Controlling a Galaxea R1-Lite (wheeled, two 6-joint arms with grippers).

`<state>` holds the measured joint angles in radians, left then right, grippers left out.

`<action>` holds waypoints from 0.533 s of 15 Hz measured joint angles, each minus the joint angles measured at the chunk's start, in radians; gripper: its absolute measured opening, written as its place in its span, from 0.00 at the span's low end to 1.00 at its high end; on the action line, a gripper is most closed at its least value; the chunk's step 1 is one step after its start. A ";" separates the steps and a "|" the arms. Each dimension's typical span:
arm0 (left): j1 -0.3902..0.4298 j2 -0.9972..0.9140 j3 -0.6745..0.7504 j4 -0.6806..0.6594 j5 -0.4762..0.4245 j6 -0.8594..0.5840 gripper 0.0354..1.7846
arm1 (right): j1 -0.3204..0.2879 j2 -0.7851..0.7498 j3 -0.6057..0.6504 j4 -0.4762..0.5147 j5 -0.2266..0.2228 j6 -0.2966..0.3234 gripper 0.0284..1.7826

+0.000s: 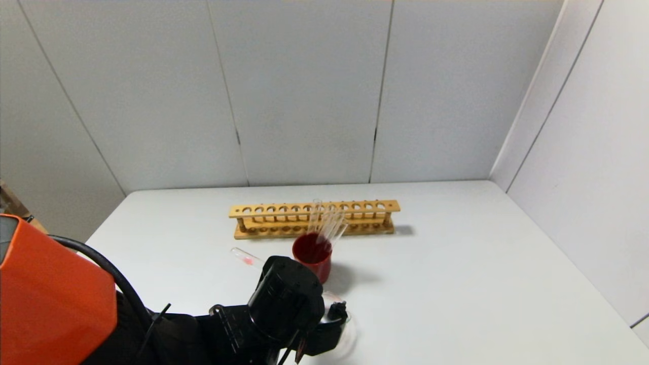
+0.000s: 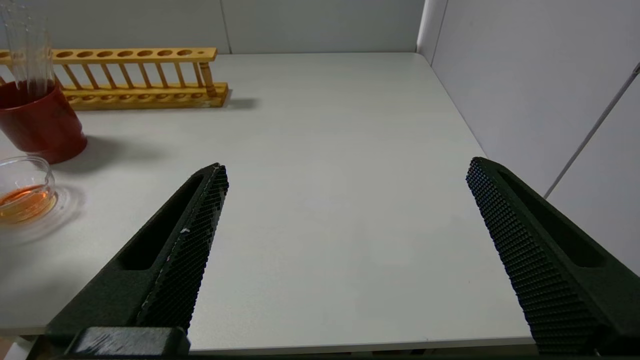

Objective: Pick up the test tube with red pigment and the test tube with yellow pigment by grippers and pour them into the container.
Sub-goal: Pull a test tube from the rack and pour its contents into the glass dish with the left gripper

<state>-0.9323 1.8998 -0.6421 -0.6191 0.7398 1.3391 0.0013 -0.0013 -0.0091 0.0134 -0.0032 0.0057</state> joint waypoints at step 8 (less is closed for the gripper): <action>-0.003 0.011 0.000 0.000 0.000 0.043 0.15 | 0.000 0.000 0.000 0.000 0.000 0.000 0.98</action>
<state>-0.9357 1.9113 -0.6417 -0.6196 0.7398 1.3826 0.0013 -0.0013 -0.0091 0.0134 -0.0028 0.0057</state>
